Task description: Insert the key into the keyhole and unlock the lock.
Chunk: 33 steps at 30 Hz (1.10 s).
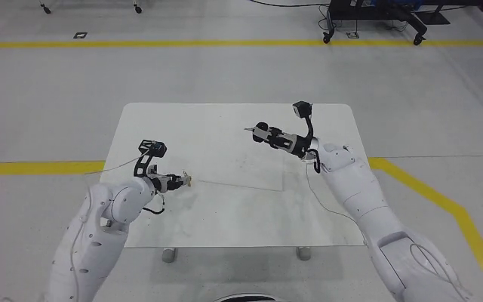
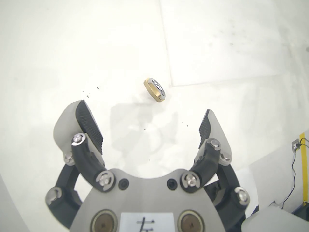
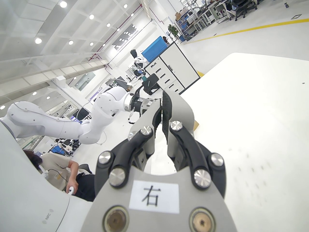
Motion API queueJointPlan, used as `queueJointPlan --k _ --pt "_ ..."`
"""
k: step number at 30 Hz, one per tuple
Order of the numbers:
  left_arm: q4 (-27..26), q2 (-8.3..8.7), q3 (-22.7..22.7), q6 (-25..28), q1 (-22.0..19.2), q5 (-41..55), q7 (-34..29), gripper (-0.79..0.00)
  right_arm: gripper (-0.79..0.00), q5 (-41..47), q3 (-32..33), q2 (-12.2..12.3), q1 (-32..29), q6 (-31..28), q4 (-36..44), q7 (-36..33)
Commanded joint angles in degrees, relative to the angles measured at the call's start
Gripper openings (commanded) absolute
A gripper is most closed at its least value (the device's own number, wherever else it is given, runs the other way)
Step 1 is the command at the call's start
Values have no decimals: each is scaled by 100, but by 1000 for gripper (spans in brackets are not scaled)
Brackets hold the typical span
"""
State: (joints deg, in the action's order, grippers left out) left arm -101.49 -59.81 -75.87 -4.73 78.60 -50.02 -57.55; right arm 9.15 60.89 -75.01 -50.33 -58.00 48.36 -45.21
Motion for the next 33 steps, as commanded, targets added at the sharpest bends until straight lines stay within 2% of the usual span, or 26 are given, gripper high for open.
queueJointPlan --k 1,3,4,5,7,8,9,10,11,12,17,19,20,21,33 --pt "442 -63 239 -261 -372 105 17 0 -785 0 0 0 0 0 0 0" --pt "730 -121 444 -345 -632 244 9 -3 -785 0 0 0 0 0 0 0" --pt "831 -146 530 -375 -735 296 15 -40 -785 0 0 0 0 0 0 0" --pt "904 -168 611 -391 -811 347 10 -40 -785 0 0 0 0 0 0 0" --pt "985 -199 749 -410 -905 370 -3 -197 -785 0 0 0 0 0 0 0" --pt "1011 -210 812 -431 -934 320 -5 -215 -785 0 0 0 0 0 0 0" --pt "1031 -219 864 -456 -955 270 -2 -317 -785 0 0 0 0 0 0 0" --pt "1040 -226 913 -473 -964 218 -4 -317 -785 0 0 0 0 0 0 0" --pt "1045 -230 950 -502 -967 145 -12 -419 -785 0 0 0 0 0 0 0" --pt "1029 -230 990 -537 -959 16 3 -419 -785 0 0 0 0 0 0 0" --pt "919 -239 1080 -625 -875 -211 30 -551 -785 0 0 0 0 0 0 0" --pt "903 -243 1088 -622 -857 -222 14 -656 -785 0 0 0 0 0 0 0" --pt "888 -244 1090 -607 -849 -227 -4 -763 -785 0 0 0 0 0 0 0" --pt "867 -243 1083 -603 -838 -226 -19 -785 -785 0 0 0 0 0 0 0" --pt "210 -166 1092 -253 -492 -1162 -199 -785 -785 0 0 0 0 0 0 0"
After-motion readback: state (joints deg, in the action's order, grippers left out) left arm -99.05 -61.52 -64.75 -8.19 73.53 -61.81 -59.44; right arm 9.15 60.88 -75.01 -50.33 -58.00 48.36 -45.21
